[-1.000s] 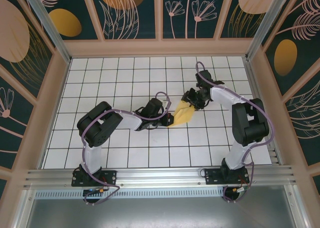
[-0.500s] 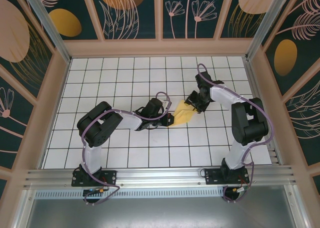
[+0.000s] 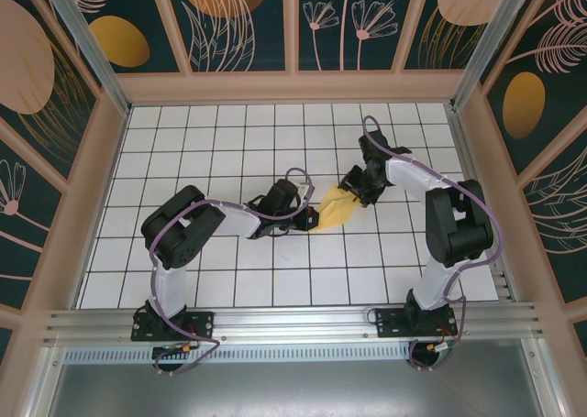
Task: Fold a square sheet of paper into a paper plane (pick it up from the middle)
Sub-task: Fourth fold the wing at the center of the table.
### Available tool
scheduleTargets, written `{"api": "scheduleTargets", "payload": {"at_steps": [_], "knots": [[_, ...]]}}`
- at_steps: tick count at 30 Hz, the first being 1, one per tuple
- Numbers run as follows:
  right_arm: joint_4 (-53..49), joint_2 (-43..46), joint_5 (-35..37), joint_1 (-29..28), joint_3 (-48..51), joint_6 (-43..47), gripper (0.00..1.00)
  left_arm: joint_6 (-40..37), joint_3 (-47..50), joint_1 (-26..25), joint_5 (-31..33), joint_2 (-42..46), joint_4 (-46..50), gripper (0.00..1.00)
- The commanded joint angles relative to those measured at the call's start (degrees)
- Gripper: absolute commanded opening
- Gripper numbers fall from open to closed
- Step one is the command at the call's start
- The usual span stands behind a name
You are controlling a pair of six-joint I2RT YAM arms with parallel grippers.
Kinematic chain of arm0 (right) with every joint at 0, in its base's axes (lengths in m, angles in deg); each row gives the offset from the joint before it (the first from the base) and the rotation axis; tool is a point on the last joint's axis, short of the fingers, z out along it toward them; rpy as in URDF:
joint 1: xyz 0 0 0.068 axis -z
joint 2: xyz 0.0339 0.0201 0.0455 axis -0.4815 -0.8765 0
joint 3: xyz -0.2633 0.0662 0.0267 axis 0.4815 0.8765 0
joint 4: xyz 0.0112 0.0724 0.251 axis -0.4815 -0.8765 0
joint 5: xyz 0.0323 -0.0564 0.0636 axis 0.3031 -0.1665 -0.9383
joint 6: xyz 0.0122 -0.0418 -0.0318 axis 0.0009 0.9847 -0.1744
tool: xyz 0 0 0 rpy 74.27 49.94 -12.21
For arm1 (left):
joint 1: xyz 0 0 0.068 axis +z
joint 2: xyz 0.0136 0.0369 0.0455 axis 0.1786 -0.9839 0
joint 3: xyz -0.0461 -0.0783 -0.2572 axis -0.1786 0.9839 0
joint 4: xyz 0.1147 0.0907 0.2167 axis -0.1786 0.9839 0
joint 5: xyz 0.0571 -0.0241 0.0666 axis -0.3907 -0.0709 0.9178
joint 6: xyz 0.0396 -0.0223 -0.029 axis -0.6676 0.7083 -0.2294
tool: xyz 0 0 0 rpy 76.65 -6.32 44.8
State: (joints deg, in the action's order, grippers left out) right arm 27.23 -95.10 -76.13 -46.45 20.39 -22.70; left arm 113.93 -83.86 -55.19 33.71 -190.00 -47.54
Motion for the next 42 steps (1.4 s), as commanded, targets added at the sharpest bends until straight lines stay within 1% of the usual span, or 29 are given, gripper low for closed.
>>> {"api": "scheduleTargets", "payload": {"at_steps": [1,9,12,15,16,18,21,24,33,35,37,38,42], "knots": [[0.18,-0.65,-1.69,-0.19,0.67,-0.72,0.45,-1.11,-0.69,0.48,-0.63,0.75,0.07,0.0],[0.29,-2.34,-1.22,-0.24,0.48,-0.94,0.4,-1.2,-0.57,0.44,-0.68,0.84,-0.19,0.0],[0.58,-2.97,-1.25,-0.24,0.42,-1.07,0.36,-1.24,-0.43,0.43,-0.63,0.93,-0.23,0.0],[0.83,-3.53,-1.42,-0.13,0.17,-1.15,0.27,-1.3,-0.33,0.46,-0.63,0.93,-0.19,0.0],[0.89,-3.66,-1.35,-0.12,0.12,-1.24,0.26,-1.35,-0.3,0.44,-0.63,0.98,-0.13,0.0],[0.97,-3.86,-1.07,-0.08,0.03,-1.46,0.2,-1.46,-0.19,0.44,-0.67,1.02,-0.02,0.0],[0.75,-4.1,-0.46,0.33,-0.14,-1.51,0.15,-1.88,0.04,0.44,-0.8,1.17,0.16,0.0],[0.51,-4.13,-0.23,0.75,-0.21,-1.39,0.12,-2.33,0.54,0.48,-0.89,1.48,0.24,0.0],[0.11,-4.25,0.64,1.5,-0.51,-0.79,0.12,-3.62,1.39,0.48,-1.59,2.16,0.38,0.0],[0.09,-4.22,0.41,1.55,-0.5,-0.49,0.14,-3.58,1.44,0.52,-1.61,2.09,0.4,0.0],[0.19,-3.96,-0.14,1.55,-0.64,-0.1,0.22,-3.13,1.33,0.48,-1.66,1.92,0.13,0.0],[0.17,-3.56,-0.18,1.51,-0.65,0.23,0.27,-2.71,1.27,0.48,-1.76,1.79,-0.37,0.0],[2.75,0.38,-1.42,1.58,1.15,2.56,0.55,-0.82,1.53,0.47,-1.64,1.71,-1.97,0.0]]}}
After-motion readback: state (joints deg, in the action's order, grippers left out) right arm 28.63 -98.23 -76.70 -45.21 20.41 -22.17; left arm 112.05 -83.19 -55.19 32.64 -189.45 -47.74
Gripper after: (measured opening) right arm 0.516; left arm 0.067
